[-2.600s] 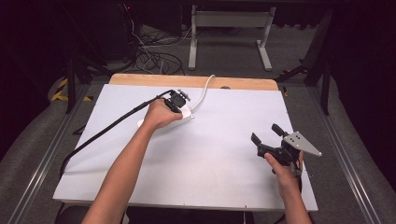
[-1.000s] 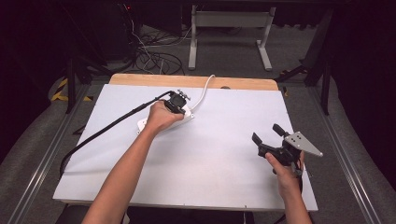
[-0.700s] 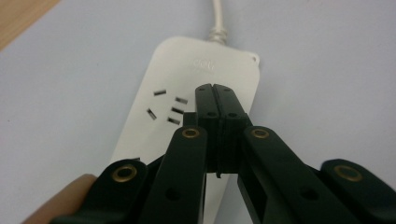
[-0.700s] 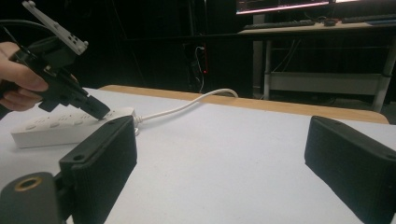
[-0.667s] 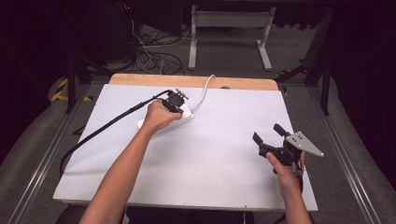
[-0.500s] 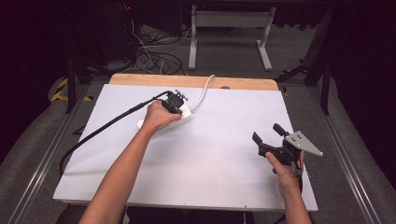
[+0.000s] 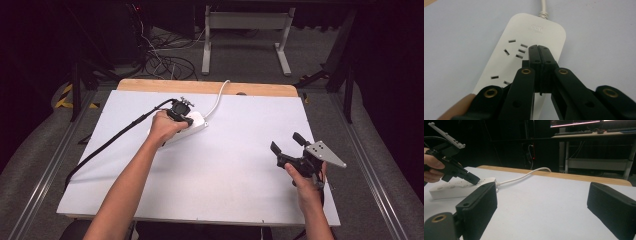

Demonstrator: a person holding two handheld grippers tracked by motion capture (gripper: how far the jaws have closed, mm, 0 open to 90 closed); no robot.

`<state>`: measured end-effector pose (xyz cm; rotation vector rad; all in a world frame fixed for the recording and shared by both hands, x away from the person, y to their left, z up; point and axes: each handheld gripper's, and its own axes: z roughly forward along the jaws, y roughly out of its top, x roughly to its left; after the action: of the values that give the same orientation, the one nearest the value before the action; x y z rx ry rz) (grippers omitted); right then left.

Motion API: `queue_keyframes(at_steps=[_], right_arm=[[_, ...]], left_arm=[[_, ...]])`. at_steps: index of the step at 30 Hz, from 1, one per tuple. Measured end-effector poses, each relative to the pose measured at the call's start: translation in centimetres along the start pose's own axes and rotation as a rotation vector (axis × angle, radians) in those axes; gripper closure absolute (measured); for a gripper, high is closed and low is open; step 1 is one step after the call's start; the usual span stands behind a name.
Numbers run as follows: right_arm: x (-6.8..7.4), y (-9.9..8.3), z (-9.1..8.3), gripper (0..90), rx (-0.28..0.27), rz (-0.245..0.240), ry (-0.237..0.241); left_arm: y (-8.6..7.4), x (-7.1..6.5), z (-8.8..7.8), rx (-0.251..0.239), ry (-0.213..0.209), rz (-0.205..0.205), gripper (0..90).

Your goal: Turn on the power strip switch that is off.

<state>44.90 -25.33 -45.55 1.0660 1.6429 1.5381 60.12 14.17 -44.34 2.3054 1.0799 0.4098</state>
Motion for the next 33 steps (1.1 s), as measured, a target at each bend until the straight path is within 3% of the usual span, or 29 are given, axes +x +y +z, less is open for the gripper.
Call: queue_keyframes(at_steps=[6,10,12,14,20,25,30,33], right_arm=[[0.2,0.0,0.3,10.0,0.005,-0.001,0.004],[0.2,-0.1,0.4,10.0,0.011,-0.008,0.007],[0.2,-0.1,0.4,10.0,0.010,-0.003,0.008],[0.1,0.0,0.3,10.0,0.005,0.001,0.006],[0.1,-0.1,0.3,10.0,0.008,-0.001,0.004],[0.2,0.0,0.3,10.0,0.007,-0.002,0.003],[0.2,0.0,0.2,10.0,0.002,0.000,0.004],[0.2,0.0,0.2,10.0,0.003,-0.001,0.004]], left_arm=[[0.1,0.0,0.2,-0.007,0.016,0.010,90.0],[0.6,0.0,-0.6,-0.076,-0.020,-0.004,90.0],[0.7,0.0,-0.5,-0.066,-0.018,-0.004,90.0],[0.4,0.1,0.0,-0.025,0.005,0.009,90.0],[0.3,-0.3,0.3,-0.042,-0.009,0.007,90.0],[0.1,-0.3,0.3,-0.031,0.023,0.016,90.0],[0.0,-1.0,0.6,-0.056,-0.015,0.015,90.0],[0.1,-1.4,0.8,-0.074,-0.013,0.015,90.0]])
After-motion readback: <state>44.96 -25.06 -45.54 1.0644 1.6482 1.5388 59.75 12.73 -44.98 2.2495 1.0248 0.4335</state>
